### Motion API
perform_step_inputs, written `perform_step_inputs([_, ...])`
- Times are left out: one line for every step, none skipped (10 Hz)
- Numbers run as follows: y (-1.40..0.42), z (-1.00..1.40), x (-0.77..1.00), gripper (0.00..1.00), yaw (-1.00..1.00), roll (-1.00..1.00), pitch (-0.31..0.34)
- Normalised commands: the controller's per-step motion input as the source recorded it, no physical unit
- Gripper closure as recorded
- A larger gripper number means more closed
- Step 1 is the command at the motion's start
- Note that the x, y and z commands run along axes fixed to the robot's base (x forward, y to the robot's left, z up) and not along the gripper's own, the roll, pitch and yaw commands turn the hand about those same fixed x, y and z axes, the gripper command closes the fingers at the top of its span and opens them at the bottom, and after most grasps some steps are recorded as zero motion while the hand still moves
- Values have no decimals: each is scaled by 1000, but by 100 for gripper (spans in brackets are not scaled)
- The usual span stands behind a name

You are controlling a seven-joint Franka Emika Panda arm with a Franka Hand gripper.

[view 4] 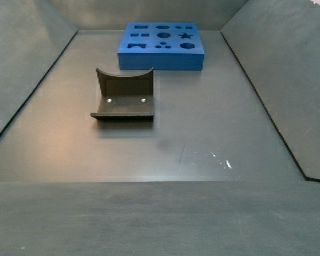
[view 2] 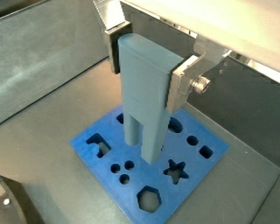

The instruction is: Insert the square-circle object.

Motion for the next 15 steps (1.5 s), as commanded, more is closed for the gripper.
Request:
perform_step_inputs([-131, -434, -251, 100, 0, -104, -27])
perform_step_inputs([-534, -731, -417, 100, -289, -169, -44])
perform_step_inputs([-743, -789, -286, 100, -289, -106, -40])
perform_step_inputs([-837, -814, -254, 100, -240, -59, -41])
perform_step_inputs([-871, -831, -249, 100, -217, -43, -27])
perform_step_inputs([-837, -957, -351, 100, -191, -20, 0])
perform_step_inputs([-589, -497, -200, 100, -86, 0, 0])
perform_step_inputs([-420, -403, 0, 100, -31, 0, 0])
perform_step_inputs([-289, -391, 49, 100, -43, 0, 19])
perform_step_inputs([-26, -263, 0, 100, 0, 0, 14])
perform_step_inputs([-17, -240, -37, 100, 51, 0, 0])
perform_step_inputs([-143, -160, -111, 100, 103, -9, 0])
perform_step_inputs([-234, -126, -29, 100, 83, 0, 0])
perform_step_inputs([-291, -211, 83, 100, 14, 40, 23])
perform_step_inputs([-171, -303, 251, 100, 0, 110, 59])
